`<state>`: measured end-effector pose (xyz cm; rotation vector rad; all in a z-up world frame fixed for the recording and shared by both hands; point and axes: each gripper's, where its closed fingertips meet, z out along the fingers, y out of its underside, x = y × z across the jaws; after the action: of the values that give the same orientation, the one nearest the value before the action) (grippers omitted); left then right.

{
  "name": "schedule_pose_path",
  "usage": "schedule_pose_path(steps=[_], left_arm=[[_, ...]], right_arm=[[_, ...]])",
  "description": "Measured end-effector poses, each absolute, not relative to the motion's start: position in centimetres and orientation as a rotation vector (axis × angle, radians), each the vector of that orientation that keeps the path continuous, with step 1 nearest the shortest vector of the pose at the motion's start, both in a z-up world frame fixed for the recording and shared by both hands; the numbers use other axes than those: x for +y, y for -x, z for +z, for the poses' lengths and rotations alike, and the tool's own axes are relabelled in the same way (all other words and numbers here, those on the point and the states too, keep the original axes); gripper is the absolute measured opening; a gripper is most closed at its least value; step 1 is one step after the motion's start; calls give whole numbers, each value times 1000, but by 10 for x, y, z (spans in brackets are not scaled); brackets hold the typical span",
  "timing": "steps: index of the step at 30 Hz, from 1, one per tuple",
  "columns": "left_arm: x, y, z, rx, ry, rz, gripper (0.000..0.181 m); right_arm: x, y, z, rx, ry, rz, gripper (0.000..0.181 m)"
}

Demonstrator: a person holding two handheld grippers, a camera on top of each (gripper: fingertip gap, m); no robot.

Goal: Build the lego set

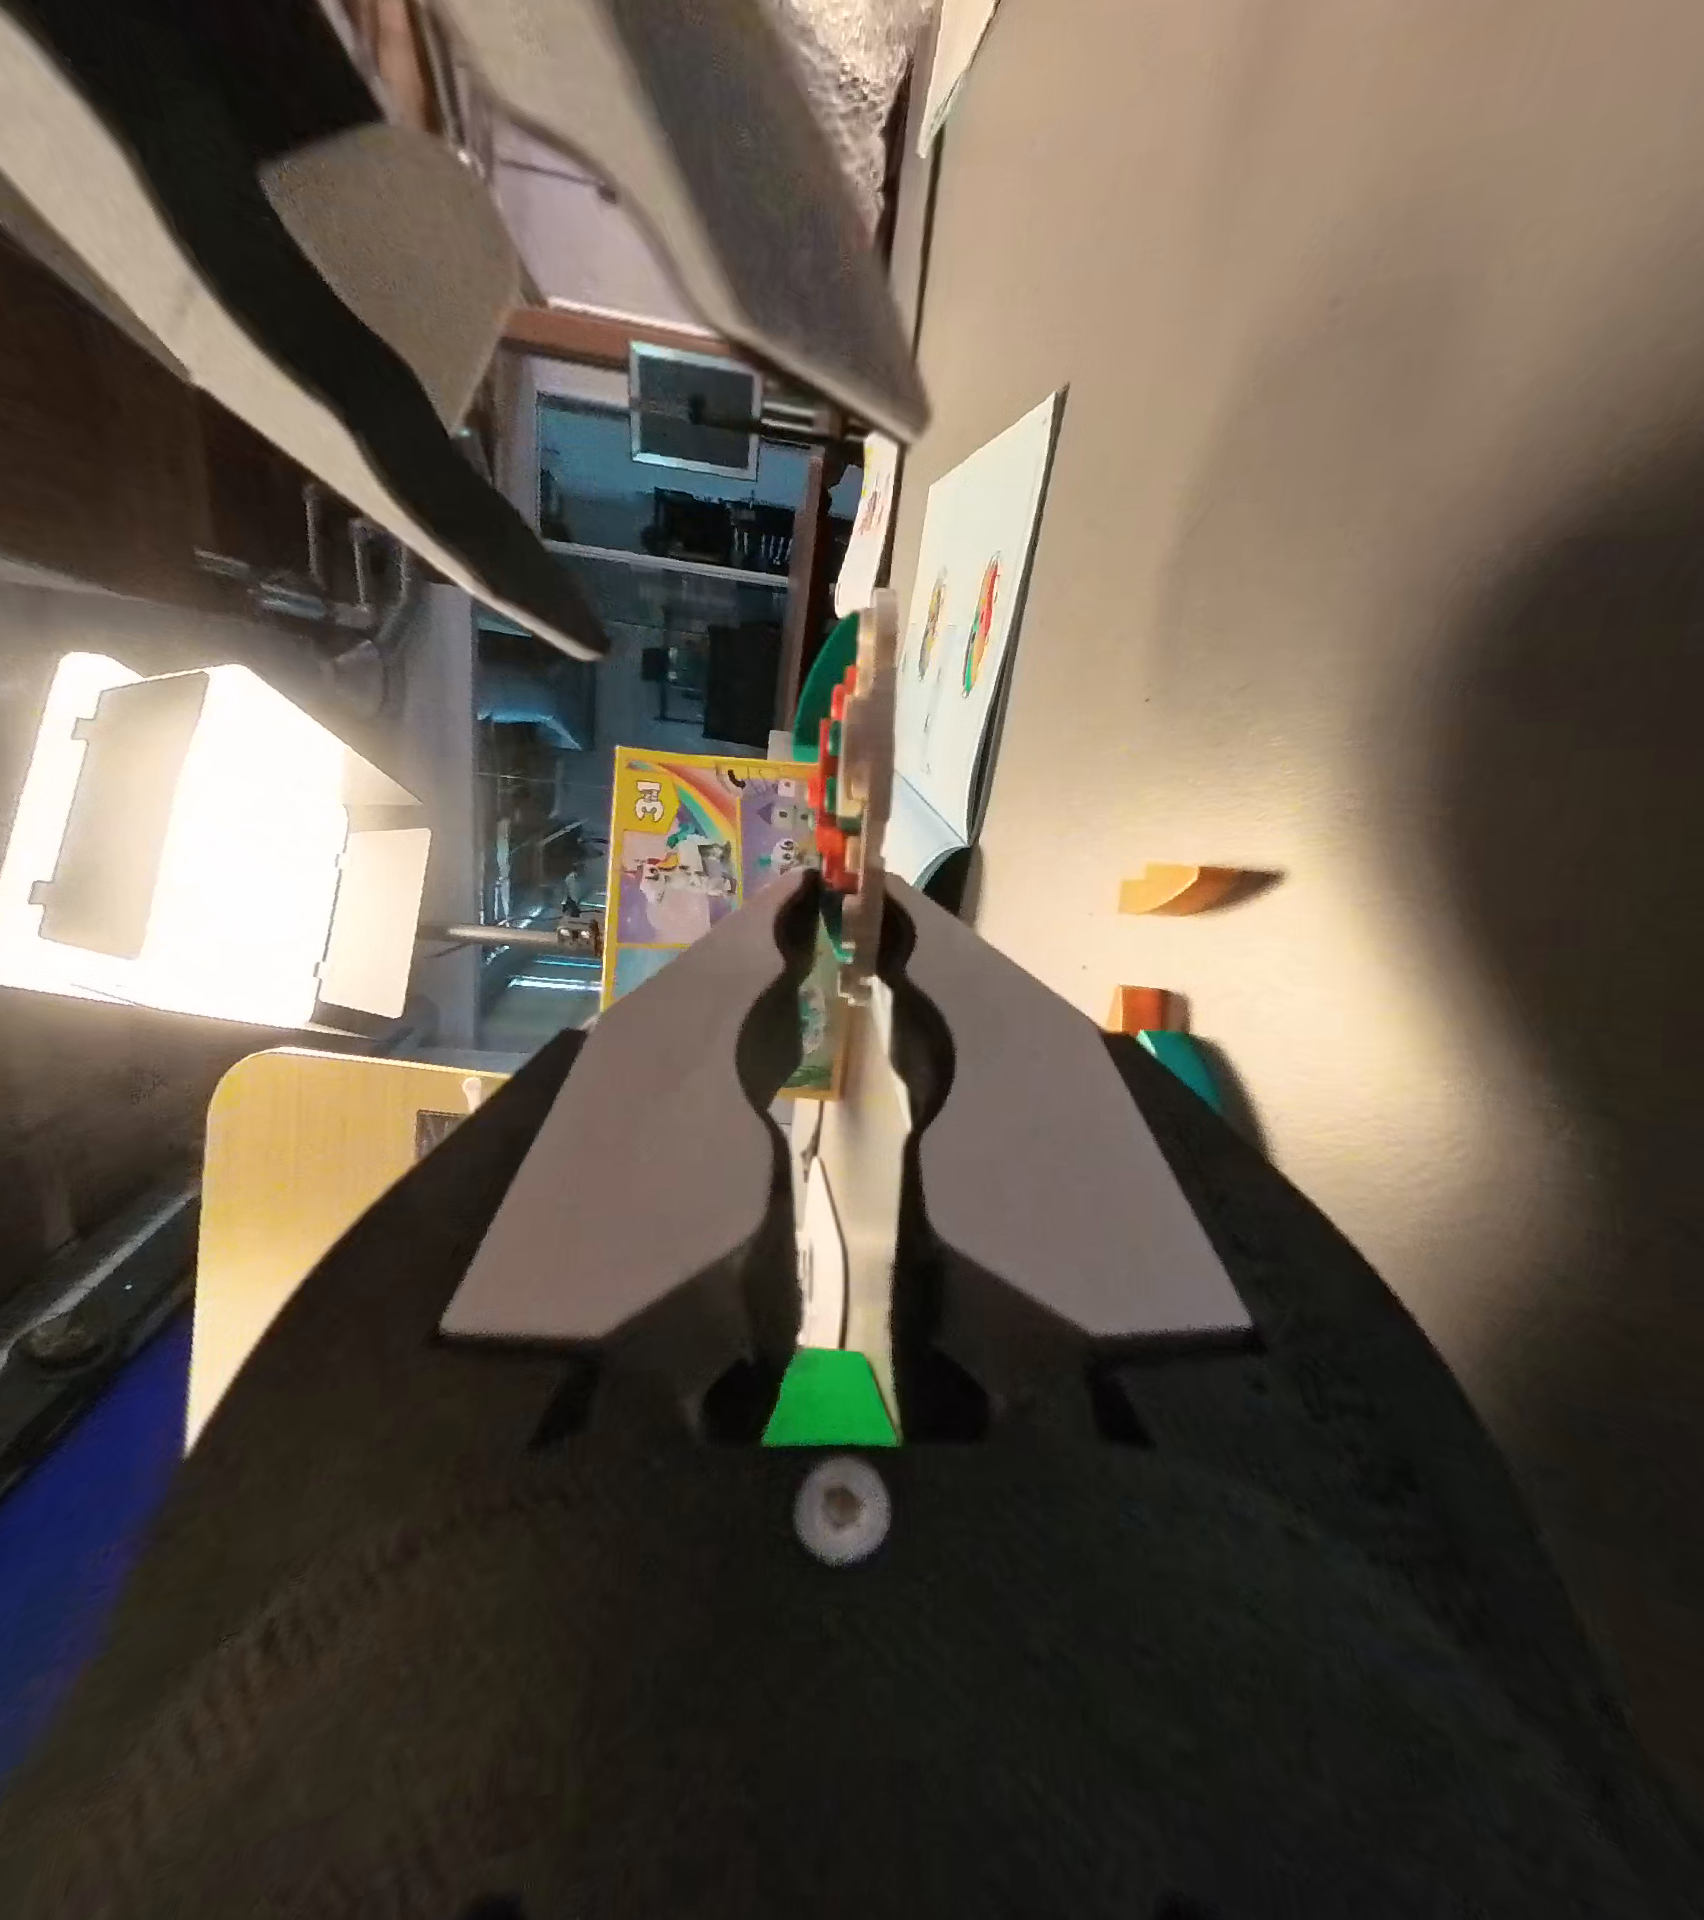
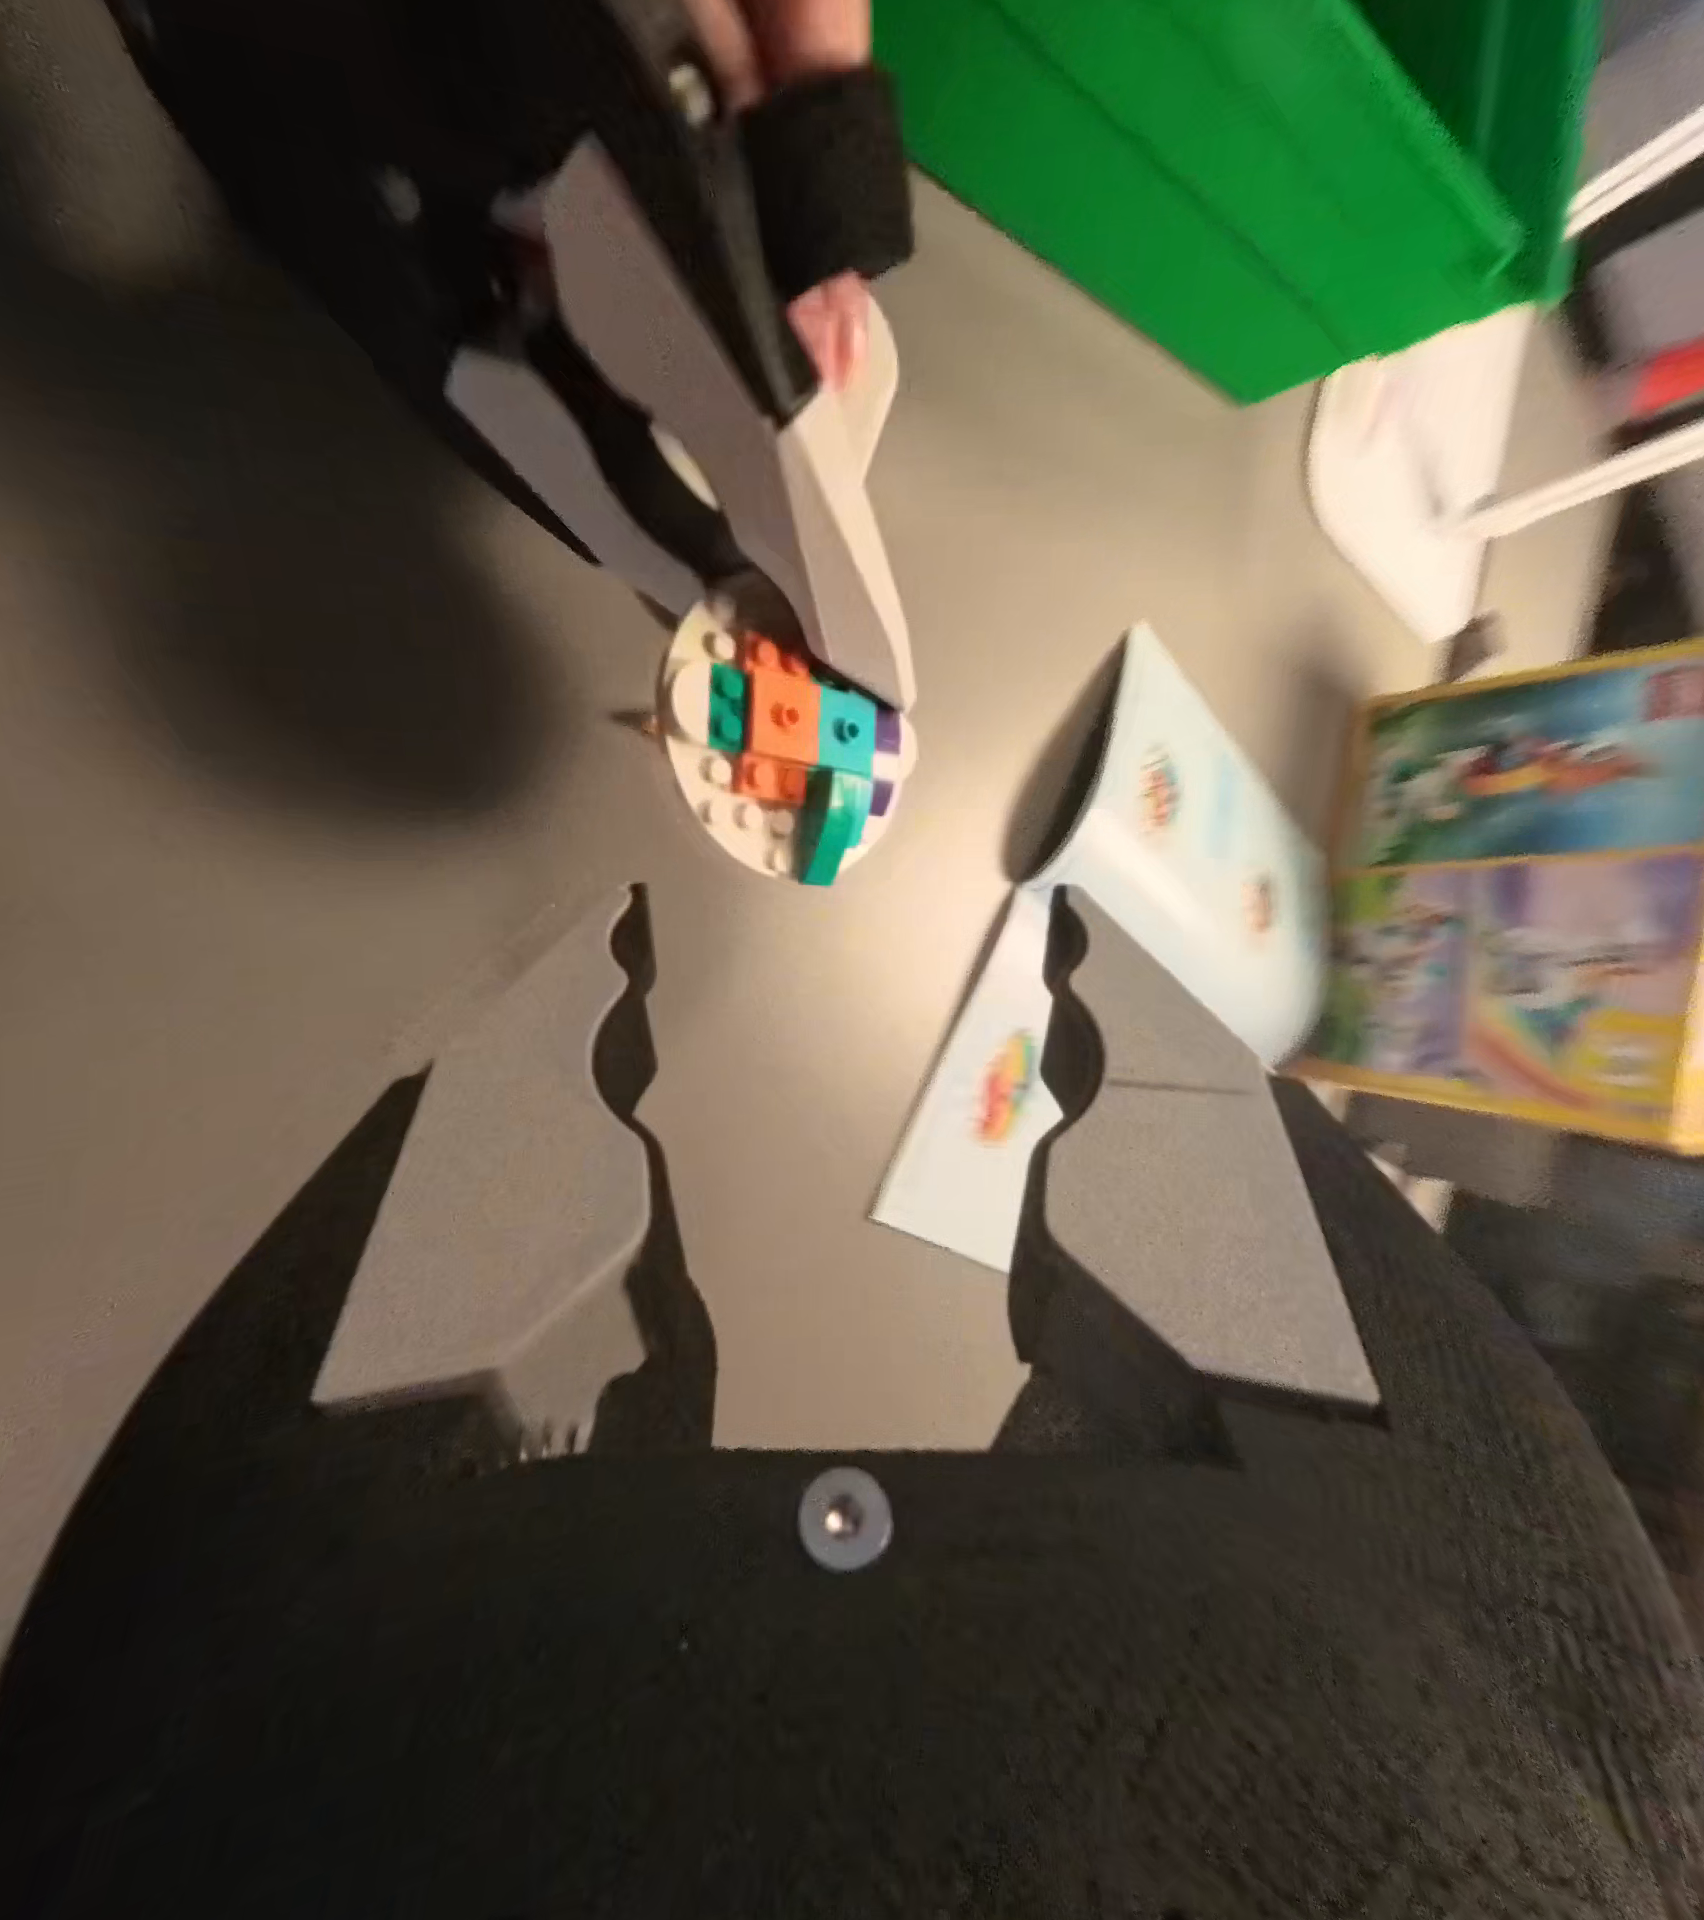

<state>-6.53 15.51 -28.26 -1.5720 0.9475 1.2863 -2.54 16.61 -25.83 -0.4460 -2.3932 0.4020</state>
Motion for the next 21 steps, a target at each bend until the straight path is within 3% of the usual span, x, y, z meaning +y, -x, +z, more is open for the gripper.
schedule_pose_path(steps=[6, 21], left_arm=[[155, 64, -283, 928, 1585, 1251, 8], [155, 59, -288, 911, 1645, 1164, 8]], right_arm=[[161, 28, -281, -2156, 153, 87, 74], [158, 45, -285, -1980, 145, -30, 16]])
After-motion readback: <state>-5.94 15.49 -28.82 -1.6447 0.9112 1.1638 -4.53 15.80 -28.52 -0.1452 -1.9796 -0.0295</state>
